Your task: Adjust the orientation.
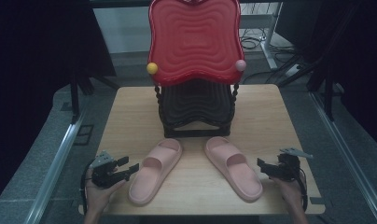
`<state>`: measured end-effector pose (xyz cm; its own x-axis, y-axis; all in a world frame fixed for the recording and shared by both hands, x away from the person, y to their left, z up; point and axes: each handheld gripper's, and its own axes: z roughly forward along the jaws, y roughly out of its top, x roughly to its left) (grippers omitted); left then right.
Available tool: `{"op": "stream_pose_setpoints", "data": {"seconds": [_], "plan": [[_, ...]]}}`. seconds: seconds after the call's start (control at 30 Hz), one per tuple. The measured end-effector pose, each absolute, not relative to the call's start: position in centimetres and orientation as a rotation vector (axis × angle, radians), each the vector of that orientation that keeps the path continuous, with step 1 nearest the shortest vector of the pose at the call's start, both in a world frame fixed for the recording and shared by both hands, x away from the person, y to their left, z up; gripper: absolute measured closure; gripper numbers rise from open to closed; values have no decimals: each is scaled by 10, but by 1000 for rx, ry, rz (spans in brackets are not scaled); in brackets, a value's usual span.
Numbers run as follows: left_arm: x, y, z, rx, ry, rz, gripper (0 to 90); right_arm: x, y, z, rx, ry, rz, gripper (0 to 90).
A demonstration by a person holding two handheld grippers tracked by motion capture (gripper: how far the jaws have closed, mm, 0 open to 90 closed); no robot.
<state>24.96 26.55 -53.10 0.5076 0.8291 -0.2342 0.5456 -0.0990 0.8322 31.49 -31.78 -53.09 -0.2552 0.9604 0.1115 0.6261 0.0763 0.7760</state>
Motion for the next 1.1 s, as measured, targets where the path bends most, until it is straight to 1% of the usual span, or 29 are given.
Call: {"op": "stream_pose_setpoints", "data": {"seconds": [0.07, 0.13, 0.17, 0.3, 0.33, 0.4, 0.43, 0.47, 0.7, 0.73, 0.77, 1.0, 1.03, 1.1], "plan": [[248, 266, -530, 1774, 1157, 373, 394, 311, -321, -529, 1555, 1914, 1050, 43], [245, 267, -528, 1766, 1157, 391, 425, 305, -325, -526, 1551, 1891, 1095, 54], [243, 268, -527, 1763, 1162, 399, 468, 302, -327, -525, 1554, 1883, 1127, 59], [239, 276, -526, 1771, 1217, 401, 759, 298, -329, -526, 1560, 1891, 1141, 71], [239, 283, -528, 1775, 1257, 380, 815, 297, -330, -525, 1563, 1889, 1148, 83], [239, 287, -529, 1783, 1274, 381, 887, 296, -332, -523, 1571, 1882, 1172, 93], [239, 290, -532, 1792, 1296, 387, 887, 296, -332, -523, 1571, 1882, 1172, 93], [239, 294, -540, 1802, 1332, 365, 899, 295, -334, -520, 1582, 1875, 1191, 97], [236, 279, -564, 1917, 1331, 302, 899, 291, -333, -515, 1576, 1875, 1203, 100], [234, 273, -568, 1968, 1299, 296, 899, 289, -331, -514, 1565, 1867, 1204, 100], [233, 270, -569, 1982, 1290, 297, 899, 288, -330, -513, 1556, 1847, 1196, 107], [224, 251, -566, 2045, 1203, 265, 897, 283, -327, -505, 1536, 1831, 1225, 115], [221, 244, -565, 2058, 1173, 240, 897, 282, -325, -506, 1533, 1845, 1224, 115], [220, 240, -565, 2066, 1160, 232, 897, 281, -324, -506, 1528, 1854, 1224, 115]]}}
